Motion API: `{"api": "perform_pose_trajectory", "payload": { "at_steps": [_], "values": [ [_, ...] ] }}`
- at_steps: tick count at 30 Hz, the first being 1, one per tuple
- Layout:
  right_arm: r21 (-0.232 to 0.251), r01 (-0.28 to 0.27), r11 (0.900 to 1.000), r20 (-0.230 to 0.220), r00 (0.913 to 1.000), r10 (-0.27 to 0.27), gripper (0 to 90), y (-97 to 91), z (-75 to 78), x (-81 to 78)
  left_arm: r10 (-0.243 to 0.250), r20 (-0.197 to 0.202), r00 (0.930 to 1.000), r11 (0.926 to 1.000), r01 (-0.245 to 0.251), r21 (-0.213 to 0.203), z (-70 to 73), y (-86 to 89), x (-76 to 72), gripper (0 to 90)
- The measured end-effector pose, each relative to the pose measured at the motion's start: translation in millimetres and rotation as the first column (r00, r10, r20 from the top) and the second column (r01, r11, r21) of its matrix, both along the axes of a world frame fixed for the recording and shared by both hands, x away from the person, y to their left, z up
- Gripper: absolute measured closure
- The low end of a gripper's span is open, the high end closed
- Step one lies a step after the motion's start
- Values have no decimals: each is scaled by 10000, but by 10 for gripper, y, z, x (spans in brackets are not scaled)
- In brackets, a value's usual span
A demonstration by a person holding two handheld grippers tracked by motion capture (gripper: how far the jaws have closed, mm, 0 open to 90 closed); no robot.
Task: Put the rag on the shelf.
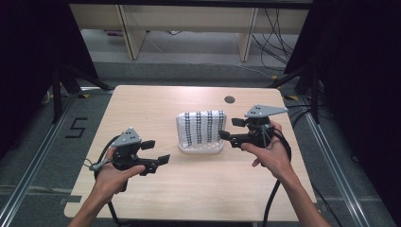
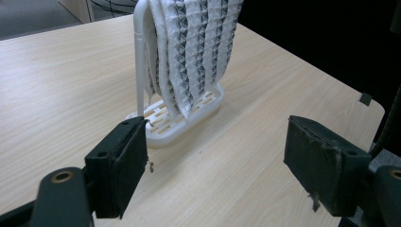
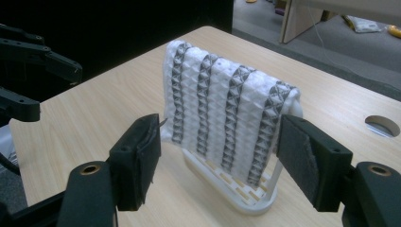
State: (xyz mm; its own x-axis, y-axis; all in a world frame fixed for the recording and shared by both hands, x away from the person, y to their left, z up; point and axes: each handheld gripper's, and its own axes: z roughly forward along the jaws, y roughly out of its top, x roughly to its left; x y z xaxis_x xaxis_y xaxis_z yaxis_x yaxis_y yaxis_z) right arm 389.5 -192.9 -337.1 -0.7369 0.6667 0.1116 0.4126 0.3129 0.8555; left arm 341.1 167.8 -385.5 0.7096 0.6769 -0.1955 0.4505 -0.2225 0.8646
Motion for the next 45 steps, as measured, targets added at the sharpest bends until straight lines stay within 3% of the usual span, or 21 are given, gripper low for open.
{"api": "perform_pose_trajectory", "payload": {
  "at_steps": [1, 8, 9, 12, 13, 16, 23, 24, 25, 26, 29, 31, 33, 37, 38, 39, 43, 45],
  "values": [
    [-90, -48, 9999, 179, 9998, 49, 325, -12, -10, 1, -7, -35, 10000, 10000, 7, 53, -4, 1, -11, 216],
    [38, -130, 9999, 69, 9999, 129, 324, -39, -57, -94, -95, -26, 10000, 10000, 95, -1, -75, 11, -63, 216],
    [36, -166, 9999, 348, 9993, 164, 323, -44, -72, -94, -70, -76, 9999, 10000, 70, 11, -80, 13, -72, 215],
    [76, -119, 9999, 36, 9999, 119, 305, -43, -88, -145, -148, -51, 9999, 9998, 147, -114, -113, 12, -86, 214],
    [69, -145, 9999, 309, 9994, 143, 294, -43, -104, -143, -207, -59, 9998, 9997, 206, -126, -122, 14, -91, 213],
    [123, 46, 9999, -28, 10000, -45, 257, -43, -119, -189, -249, -55, 9997, 9997, 249, -48, -155, 21, -99, 200],
    [300, -37, 9995, 53, 10000, 36, 228, -77, -212, -257, -236, -66, 9997, 9997, 236, 99, -269, 50, -117, 179],
    [141, -72, 9999, 168, 9998, 70, 228, -92, -223, -259, -287, -91, 9995, 9996, 287, 86, -292, 57, -115, 178],
    [255, 3, 9997, -67, 10000, -1, 228, -90, -234, -288, -235, -82, 9997, 9997, 236, 89, -309, 59, -119, 178],
    [243, -67, 9997, 195, 9998, 62, 228, -98, -251, -277, -238, -110, 9997, 9997, 238, 72, -338, 68, -120, 178],
    [356, -89, 9993, -12, 10000, 89, 227, -105, -306, -313, -185, -198, 9996, 9998, 187, 104, -413, 84, -132, 178],
    [284, 88, 9996, -70, 9999, -86, 227, -113, -325, -349, -228, -237, 9995, 9997, 230, 98, -446, 87, -138, 178],
    [103, -24, 9999, 173, 9998, 22, 227, -128, -346, -352, -230, -200, 9995, 9997, 232, 106, -479, 89, -156, 177],
    [93, 88, 9999, -60, 9999, -87, 227, -128, -399, -428, -229, -158, 9996, 9995, 232, 219, -527, 99, -179, 176],
    [25, -55, 10000, 278, 9996, 54, 227, -138, -416, -410, -251, -142, 9996, 9996, 253, 134, -545, 99, -184, 176],
    [65, 126, 9999, 105, 9999, -126, 226, -131, -434, -442, -251, -142, 9996, 9996, 253, 134, -545, 99, -184, 176],
    [-243, -27, 9997, 313, 9995, 34, 223, -153, -507, -460, -286, -126, 9995, 9995, 288, 124, -593, 110, -228, 176],
    [-186, -21, 9998, 150, 9999, 24, 223, -157, -549, -477, -211, -100, 9997, 9997, 212, 78, -621, 102, -256, 176]
  ]
}}
